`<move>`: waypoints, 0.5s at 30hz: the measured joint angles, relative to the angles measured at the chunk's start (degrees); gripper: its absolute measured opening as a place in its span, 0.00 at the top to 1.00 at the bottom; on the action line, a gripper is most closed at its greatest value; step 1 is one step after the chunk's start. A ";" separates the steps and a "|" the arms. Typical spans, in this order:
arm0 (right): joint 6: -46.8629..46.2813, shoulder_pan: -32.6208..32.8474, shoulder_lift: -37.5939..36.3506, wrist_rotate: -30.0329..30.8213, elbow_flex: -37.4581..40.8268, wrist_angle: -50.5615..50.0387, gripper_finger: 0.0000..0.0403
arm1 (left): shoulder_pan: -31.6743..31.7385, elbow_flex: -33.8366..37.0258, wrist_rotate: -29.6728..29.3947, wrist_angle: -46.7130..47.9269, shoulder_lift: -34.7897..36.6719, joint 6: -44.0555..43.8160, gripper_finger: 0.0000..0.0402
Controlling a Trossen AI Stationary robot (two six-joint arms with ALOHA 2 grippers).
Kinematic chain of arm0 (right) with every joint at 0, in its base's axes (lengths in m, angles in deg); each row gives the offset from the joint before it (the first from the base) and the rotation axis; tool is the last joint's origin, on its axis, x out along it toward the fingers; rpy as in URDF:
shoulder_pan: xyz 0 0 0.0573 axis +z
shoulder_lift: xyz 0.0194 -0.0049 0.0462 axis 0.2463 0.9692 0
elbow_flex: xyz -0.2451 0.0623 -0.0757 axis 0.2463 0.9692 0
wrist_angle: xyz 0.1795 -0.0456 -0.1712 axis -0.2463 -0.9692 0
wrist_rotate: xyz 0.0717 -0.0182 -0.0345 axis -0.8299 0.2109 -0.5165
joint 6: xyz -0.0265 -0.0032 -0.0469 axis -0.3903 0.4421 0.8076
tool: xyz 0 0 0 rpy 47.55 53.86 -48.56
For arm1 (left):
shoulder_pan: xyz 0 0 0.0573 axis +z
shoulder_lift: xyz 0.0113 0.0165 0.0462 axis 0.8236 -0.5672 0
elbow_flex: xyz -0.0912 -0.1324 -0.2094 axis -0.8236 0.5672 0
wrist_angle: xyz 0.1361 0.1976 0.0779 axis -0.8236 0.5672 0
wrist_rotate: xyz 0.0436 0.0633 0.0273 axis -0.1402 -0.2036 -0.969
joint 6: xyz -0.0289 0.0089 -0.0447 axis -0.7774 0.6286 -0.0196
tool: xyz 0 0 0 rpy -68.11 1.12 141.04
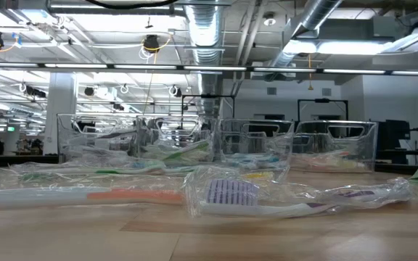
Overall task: Pick & Place Toothbrushes
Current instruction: Put the blue toothbrush into the middle right transparent bin
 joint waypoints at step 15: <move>-0.71 -1.09 -5.90 5.25 -2.21 -18.78 0.96 | -0.03 2.97 -12.23 3.10 4.13 4.09 0.57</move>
